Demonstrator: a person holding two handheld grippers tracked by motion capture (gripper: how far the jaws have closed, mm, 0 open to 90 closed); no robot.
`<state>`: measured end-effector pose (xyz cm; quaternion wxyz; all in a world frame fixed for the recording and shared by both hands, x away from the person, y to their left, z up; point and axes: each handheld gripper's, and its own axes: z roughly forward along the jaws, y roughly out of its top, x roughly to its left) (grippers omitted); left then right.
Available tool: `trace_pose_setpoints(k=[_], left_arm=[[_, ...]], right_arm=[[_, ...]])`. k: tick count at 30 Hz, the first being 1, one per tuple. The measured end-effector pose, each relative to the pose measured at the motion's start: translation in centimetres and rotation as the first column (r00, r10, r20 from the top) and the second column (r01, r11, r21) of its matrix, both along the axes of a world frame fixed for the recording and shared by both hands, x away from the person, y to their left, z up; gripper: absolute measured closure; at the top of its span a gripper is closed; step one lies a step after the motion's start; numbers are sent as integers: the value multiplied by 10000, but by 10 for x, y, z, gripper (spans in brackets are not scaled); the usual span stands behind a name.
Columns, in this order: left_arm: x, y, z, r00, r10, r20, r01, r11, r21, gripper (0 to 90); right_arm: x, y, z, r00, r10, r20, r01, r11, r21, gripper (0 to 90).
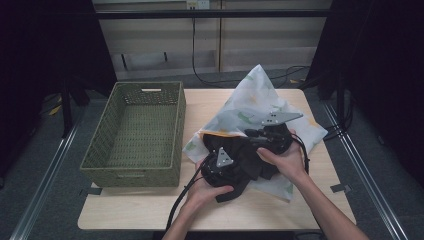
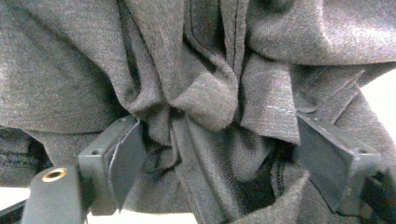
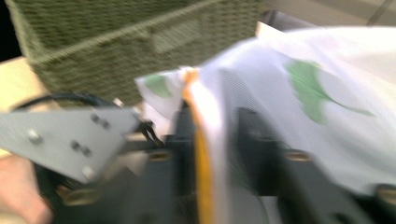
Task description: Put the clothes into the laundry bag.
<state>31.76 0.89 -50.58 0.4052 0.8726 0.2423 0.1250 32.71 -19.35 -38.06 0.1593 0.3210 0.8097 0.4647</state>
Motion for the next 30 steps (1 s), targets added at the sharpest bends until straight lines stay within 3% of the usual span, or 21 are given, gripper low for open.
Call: trace_pose_setpoints(k=[2, 3, 4, 5, 8, 9, 12, 15, 20, 22, 23, 24, 25, 26, 28, 29, 30], left_arm=[[1, 1, 0, 10000, 78, -44, -78, 10000, 13, 345], [2, 2, -1, 10000, 57, -81, -59, 9996, -266, 345], [2, 2, 0, 9999, 104, -2, -104, 9996, -268, 494], [3, 2, 0, 9998, 180, 96, -176, 9990, -421, 536], [6, 3, 1, 9995, 221, 226, -213, 9992, -336, 643], [5, 2, 1, 9992, 370, 134, -361, 9977, -577, 672], [4, 6, 3, 9988, 376, 321, -355, 9974, -628, 722], [4, 10, 6, 9991, 316, 286, -289, 9956, -894, 767], [9, 14, 15, 9974, 612, 391, -552, 9887, -1393, 813], [12, 14, 21, 9946, 899, 517, -784, 9780, -1931, 817], [12, 14, 21, 9946, 899, 517, -784, 9780, -1931, 819], [14, 14, 27, 9936, 1018, 494, -872, 9672, -2387, 819], [16, 13, 37, 9891, 1292, 702, -1043, 9532, -2838, 824], [18, 11, 44, 9884, 1272, 826, -956, 9454, -3114, 825], [20, 8, 57, 9839, 1517, 948, -1110, 9333, -3415, 827], [20, 8, 57, 9839, 1517, 948, -1110, 9333, -3415, 828], [21, 7, 67, 9818, 1650, 944, -1169, 9155, -3849, 828]], right_arm=[[2, 7, 2, 9999, 50, 87, -51, 9999, 113, 891], [2, 7, 2, 9999, 50, 87, -51, 9999, 113, 891], [4, 13, 8, 9996, 263, 129, -268, 9989, 388, 896], [3, 16, 12, 9992, 347, 212, -358, 9979, 544, 897], [-2, 21, 22, 9973, 611, 419, -636, 9960, 620, 898], [-3, 23, 24, 9969, 642, 451, -663, 9966, 491, 897], [-5, 23, 22, 9973, 638, 359, -647, 9976, 242, 897], [-2, 15, 12, 9988, 484, 116, -488, 9982, 358, 896], [1, 7, -3, 9982, 426, -424, -425, 9991, 21, 897], [-1, 7, -1, 9979, 492, -430, -488, 9988, 102, 899], [-3, 7, 3, 9978, 563, -350, -558, 9983, 153, 900], [-3, 7, 3, 9978, 563, -350, -558, 9983, 153, 900], [-10, 10, 17, 9968, 788, -117, -783, 9961, 407, 900], [-13, 11, 21, 9964, 851, 2, -850, 9954, 433, 900], [-20, 13, 35, 9942, 1025, 321, -1043, 9927, 606, 900], [-22, 13, 40, 9935, 1058, 410, -1083, 9921, 636, 900], [-22, 13, 40, 9935, 1058, 410, -1083, 9921, 636, 900]])
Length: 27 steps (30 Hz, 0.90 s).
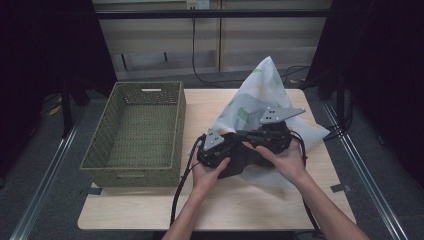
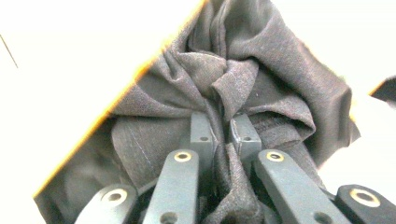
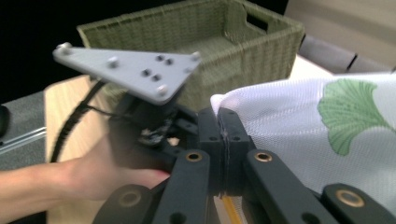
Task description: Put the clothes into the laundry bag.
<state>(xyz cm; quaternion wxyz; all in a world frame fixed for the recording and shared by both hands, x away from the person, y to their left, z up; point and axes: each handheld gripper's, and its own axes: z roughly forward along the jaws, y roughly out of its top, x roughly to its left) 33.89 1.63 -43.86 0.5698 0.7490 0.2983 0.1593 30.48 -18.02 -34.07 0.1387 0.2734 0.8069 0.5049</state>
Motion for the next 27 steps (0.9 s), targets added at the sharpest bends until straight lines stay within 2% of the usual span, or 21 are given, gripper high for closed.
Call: trace_pose_setpoints(k=[1, 3, 4, 5, 6, 7, 9, 11, 12, 13, 14, 15, 16, 19, 22, 23, 25, 26, 27], left_arm=[[2, 1, 16, 9998, 5, 202, 5, 9988, -483, 831], [1, -3, 34, 9981, 244, 558, -204, 9973, -710, 832], [1, -4, 43, 9972, 132, 730, -72, 9966, -824, 832], [0, -7, 52, 9967, 320, 753, -230, 9928, -1173, 832], [-2, -9, 60, 9932, 627, 983, -513, 9922, -1139, 833], [-4, -11, 63, 9901, 716, 1208, -573, 9914, -1178, 833], [-7, -15, 65, 9805, 1022, 1681, -870, 9916, -955, 832], [-5, -16, 59, 9821, 1019, 1583, -902, 9928, -792, 829], [0, -15, 41, 9858, 1047, 1316, -981, 9936, -555, 828], [1, -15, 33, 9883, 980, 1168, -929, 9945, -487, 827], [1, -15, 33, 9883, 980, 1168, -929, 9945, -487, 826], [2, -15, 19, 9913, 1023, 831, -994, 9943, -387, 824], [3, -14, 0, 9935, 1024, 492, -1018, 9947, -145, 821], [4, -10, -20, 9938, 1095, 202, -1095, 9940, 2, 817], [5, -10, -27, 9937, 1114, 71, -1116, 9935, 243, 817], [5, -12, -35, 9943, 1063, 27, -1063, 9917, 721, 815], [5, -16, -42, 9940, 1085, 111, -1090, 9854, 1305, 813], [5, -16, -42, 9940, 1085, 111, -1090, 9854, 1305, 812], [4, -19, -50, 9945, 1043, 36, -1035, 9815, 1611, 808]], right_arm=[[-6, -1, 14, 9996, 105, 259, -111, 9997, 232, 900], [-10, -3, 28, 9985, 191, 509, -221, 9980, 589, 900], [-13, -4, 37, 9972, 194, 720, -248, 9969, 753, 900], [-15, -5, 46, 9955, 219, 926, -305, 9952, 928, 900], [-19, -6, 58, 9929, 184, 1173, -307, 9941, 1040, 900], [-22, -6, 66, 9905, 199, 1363, -356, 9929, 1134, 900], [-24, -9, 74, 9890, 220, 1461, -434, 9884, 1453, 900], [-24, -11, 74, 9906, 209, 1351, -421, 9868, 1564, 900], [-21, -14, 63, 9962, 28, 870, -142, 9914, 1300, 900], [-20, -15, 54, 9980, 21, 626, -93, 9933, 1152, 900], [-19, -16, 46, 9991, -8, 431, -34, 9951, 984, 900], [-18, -17, 32, 10000, -22, 67, 17, 9968, 795, 900], [-16, -18, 20, 9995, 16, -309, 4, 9979, 653, 900], [-12, -22, -11, 9943, -66, -1065, 102, 9994, 336, 900], [-11, -23, -30, 9884, -132, -1515, 130, 9999, -18, 900], [-11, -24, -35, 9872, -147, -1591, 123, 9998, -159, 900], [-12, -23, -41, 9859, -243, -1655, 186, 9992, -357, 900], [-11, -23, -45, 9857, -329, -1651, 241, 9982, -551, 900], [-10, -23, -52, 9833, -401, -1776, 287, 9974, -661, 900]])
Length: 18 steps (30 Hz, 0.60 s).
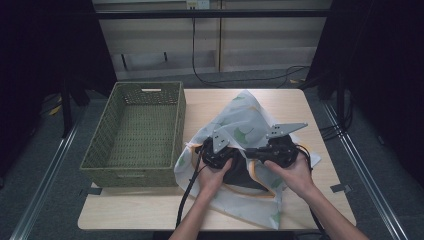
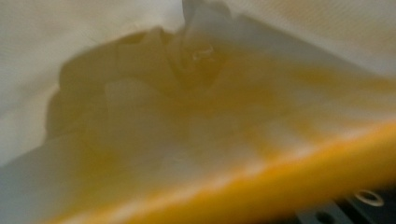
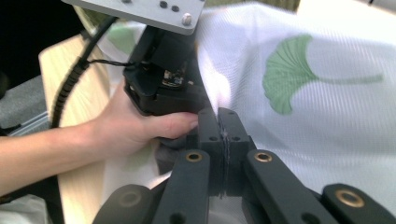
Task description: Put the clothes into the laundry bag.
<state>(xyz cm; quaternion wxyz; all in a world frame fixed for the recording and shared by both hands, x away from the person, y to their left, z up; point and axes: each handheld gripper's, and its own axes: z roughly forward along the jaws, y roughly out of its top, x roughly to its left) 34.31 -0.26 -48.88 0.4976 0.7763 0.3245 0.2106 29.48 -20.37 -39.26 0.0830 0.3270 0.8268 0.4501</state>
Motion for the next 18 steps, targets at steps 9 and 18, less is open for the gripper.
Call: trace_pose_setpoints(k=[9, 18], left_arm=[[-3, 7, -7, 9994, -30, -343, 29, 10000, -29, 652], [-37, 34, 15, 9998, -161, 147, 171, 9976, -678, 332]], right_arm=[[4, 4, -30, 9987, 100, -509, -118, 9993, -342, 900], [7, 0, -34, 9986, -23, -526, 3, 9993, -378, 899]])
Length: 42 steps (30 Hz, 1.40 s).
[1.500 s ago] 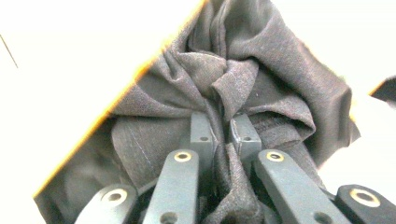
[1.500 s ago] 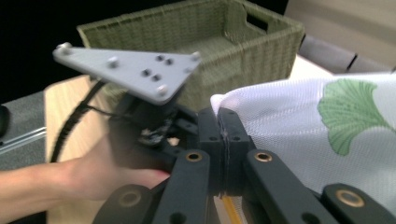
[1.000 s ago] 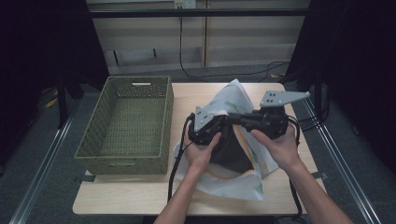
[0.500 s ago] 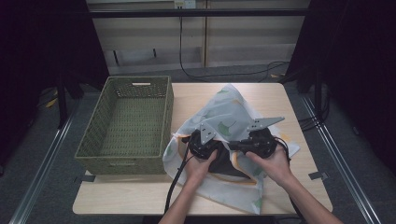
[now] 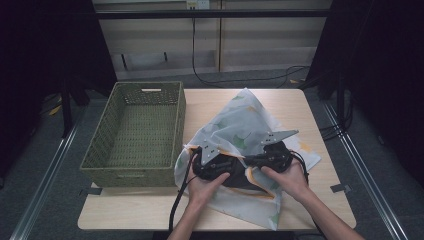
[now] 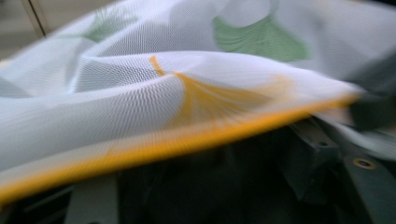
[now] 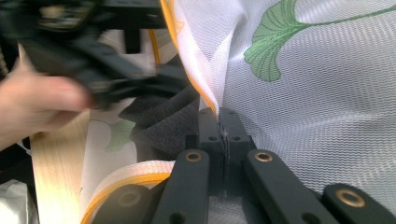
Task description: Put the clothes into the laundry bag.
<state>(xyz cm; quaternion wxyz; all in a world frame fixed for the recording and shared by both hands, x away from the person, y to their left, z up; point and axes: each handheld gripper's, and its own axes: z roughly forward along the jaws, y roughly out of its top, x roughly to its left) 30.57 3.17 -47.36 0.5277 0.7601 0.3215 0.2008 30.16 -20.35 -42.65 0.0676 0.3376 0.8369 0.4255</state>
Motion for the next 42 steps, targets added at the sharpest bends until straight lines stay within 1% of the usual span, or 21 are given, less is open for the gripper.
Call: trace_pose_setpoints(k=[2, 4, 7, 9, 10, 12, 15, 17, 19, 22, 25, 27, 28, 29, 30, 34, 37, 38, 39, 41, 42], left_arm=[[-12, 9, 3, 9998, -12, 221, 16, 9999, -154, 293], [-22, 19, 4, 9996, -210, 184, 218, 9989, -414, 251], [-29, 24, 3, 9988, -389, 307, 400, 9986, -340, 198], [-35, 26, -2, 9980, -611, 150, 615, 9977, -290, 164], [-36, 26, -10, 9931, -1134, -310, 1131, 9935, -116, 157], [-38, 23, -18, 9932, -1095, -391, 1107, 9934, 300, 144], [-37, 21, -24, 9895, -1247, -737, 1280, 9909, 406, 102], [-31, 15, -28, 9849, -1389, -1030, 1502, 9824, 1109, 50], [-31, 12, -28, 9849, -1302, -1139, 1429, 9834, 1120, 30], [-28, 9, -23, 9869, -1278, -988, 1382, 9846, 1072, 31], [-26, 1, -12, 9873, -1500, -520, 1559, 9781, 1378, 29], [-20, -5, -11, 9854, -1648, -427, 1690, 9772, 1286, 29], [-11, -10, -16, 9829, -1718, -665, 1790, 9762, 1229, 25], [-11, -10, -16, 9829, -1718, -665, 1790, 9762, 1229, 17], [-2, -13, -25, 9780, -1804, -1046, 1904, 9771, 948, 14], [2, -16, -30, 9780, -1675, -1243, 1828, 9753, 1238, 4], [2, -19, -30, 9750, -1800, -1304, 1977, 9703, 1393, 0], [3, -18, -30, 9700, -1944, -1461, 2152, 9661, 1427, 0], [3, -17, -30, 9632, -1931, -1872, 2228, 9627, 1535, 0], [0, -17, -29, 9628, -1914, -1905, 2248, 9590, 1725, 0], [-3, -17, -28, 9637, -1893, -1884, 2289, 9488, 2177, 4]], right_arm=[[0, 0, 1, 10000, -1, 43, 1, 10000, -33, 899], [0, 0, 1, 10000, -3, 58, 4, 10000, -57, 899], [1, 0, 0, 10000, 11, 56, -10, 10000, -57, 898], [1, 0, 1, 10000, 18, 92, -17, 10000, -85, 898], [1, 0, 1, 10000, 18, 79, -18, 9999, -103, 898], [2, 0, 1, 10000, 40, 73, -40, 10000, -87, 898], [1, 0, 1, 9999, 22, 117, -20, 9999, -146, 898], [2, 0, 1, 10000, 52, 81, -51, 9999, -123, 898], [2, 1, 0, 9999, 100, 90, -99, 9998, -146, 898], [2, 1, 0, 9999, 80, 84, -79, 9998, -177, 898], [2, 1, 0, 9999, 85, 60, -84, 9998, -156, 898], [2, 2, 0, 9999, 78, 66, -77, 9998, -176, 898], [1, 2, 0, 10000, 43, 47, -42, 9998, -208, 898], [1, 2, 0, 10000, 43, 55, -42, 9998, -202, 898], [1, 2, 0, 10000, 48, 43, -47, 9998, -216, 898], [1, 3, -2, 9999, 105, 10, -105, 9995, -287, 898], [2, 3, -4, 9999, 120, -75, -122, 9994, -315, 898], [2, 3, -4, 9999, 120, -75, -122, 9994, -315, 898], [2, 2, -4, 9999, 121, -61, -123, 9993, -355, 897], [2, 2, -4, 9999, 94, -49, -96, 9991, -403, 897], [3, 2, -5, 9999, 107, -92, -110, 9992, -381, 898]])
